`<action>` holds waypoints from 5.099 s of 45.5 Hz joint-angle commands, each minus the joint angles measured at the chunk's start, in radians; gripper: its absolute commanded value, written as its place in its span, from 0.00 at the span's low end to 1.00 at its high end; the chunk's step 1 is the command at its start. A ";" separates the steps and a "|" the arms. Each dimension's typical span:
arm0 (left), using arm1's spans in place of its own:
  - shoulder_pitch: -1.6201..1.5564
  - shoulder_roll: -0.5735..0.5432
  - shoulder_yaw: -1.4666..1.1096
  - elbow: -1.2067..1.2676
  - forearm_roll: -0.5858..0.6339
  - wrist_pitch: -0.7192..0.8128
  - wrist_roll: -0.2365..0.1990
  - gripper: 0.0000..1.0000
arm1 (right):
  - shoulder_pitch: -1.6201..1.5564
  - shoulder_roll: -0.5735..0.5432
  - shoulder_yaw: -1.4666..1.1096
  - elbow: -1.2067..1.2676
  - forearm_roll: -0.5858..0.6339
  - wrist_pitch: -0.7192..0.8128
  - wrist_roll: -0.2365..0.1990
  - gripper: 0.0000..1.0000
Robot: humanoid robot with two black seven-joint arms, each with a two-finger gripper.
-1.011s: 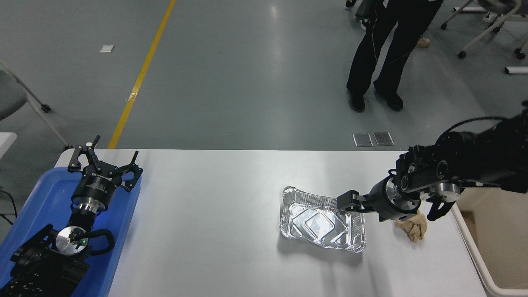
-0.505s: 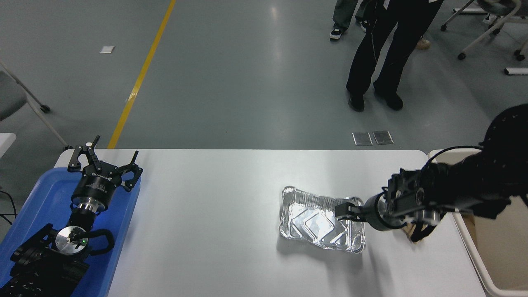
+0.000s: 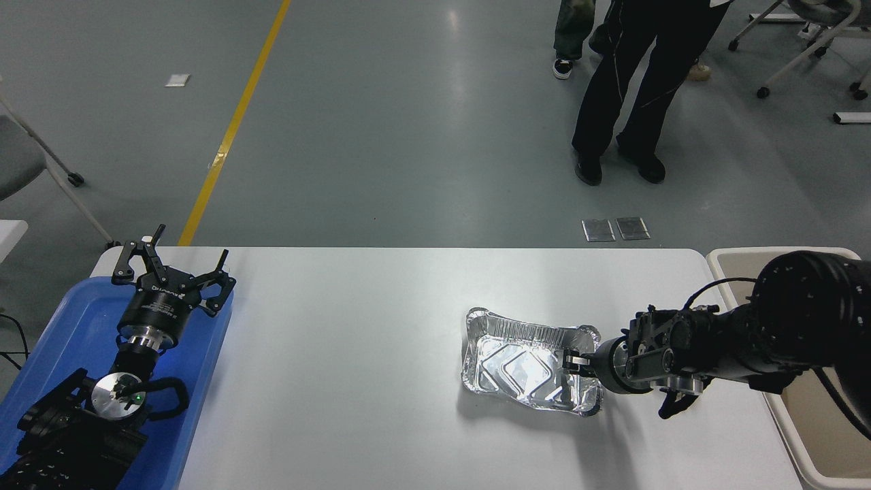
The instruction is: Pick up foil plate and place in dustbin
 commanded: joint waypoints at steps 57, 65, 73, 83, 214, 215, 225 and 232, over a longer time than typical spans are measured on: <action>0.000 0.002 0.001 0.000 0.000 0.000 0.002 0.99 | 1.070 -0.413 -0.042 0.658 -0.120 0.561 0.033 0.00; 0.002 0.002 -0.001 0.000 0.000 0.000 0.000 0.99 | 1.228 -0.445 -0.042 0.655 -0.120 0.713 0.033 0.00; 0.002 0.002 -0.001 0.000 0.000 0.000 0.000 0.99 | 1.294 -0.461 -0.042 0.655 -0.120 0.767 0.031 0.00; 0.000 0.000 -0.001 0.000 0.000 0.000 0.000 0.99 | 1.277 -0.458 -0.048 0.644 -0.126 0.762 0.030 0.00; 0.002 0.000 -0.004 0.002 -0.002 0.000 -0.003 0.99 | -0.435 -0.514 0.441 -0.738 -0.047 0.229 0.076 1.00; 0.002 0.000 -0.004 0.002 -0.002 0.000 -0.003 0.99 | -0.415 -0.516 0.439 -0.705 -0.050 0.229 0.076 1.00; 0.000 0.000 -0.001 0.002 0.000 0.000 -0.002 0.99 | -0.092 -0.600 0.300 -0.196 -0.129 0.229 0.076 1.00; 0.000 0.000 0.001 0.000 0.000 0.000 0.000 0.99 | 0.178 -0.574 0.162 0.110 -0.167 0.229 0.068 1.00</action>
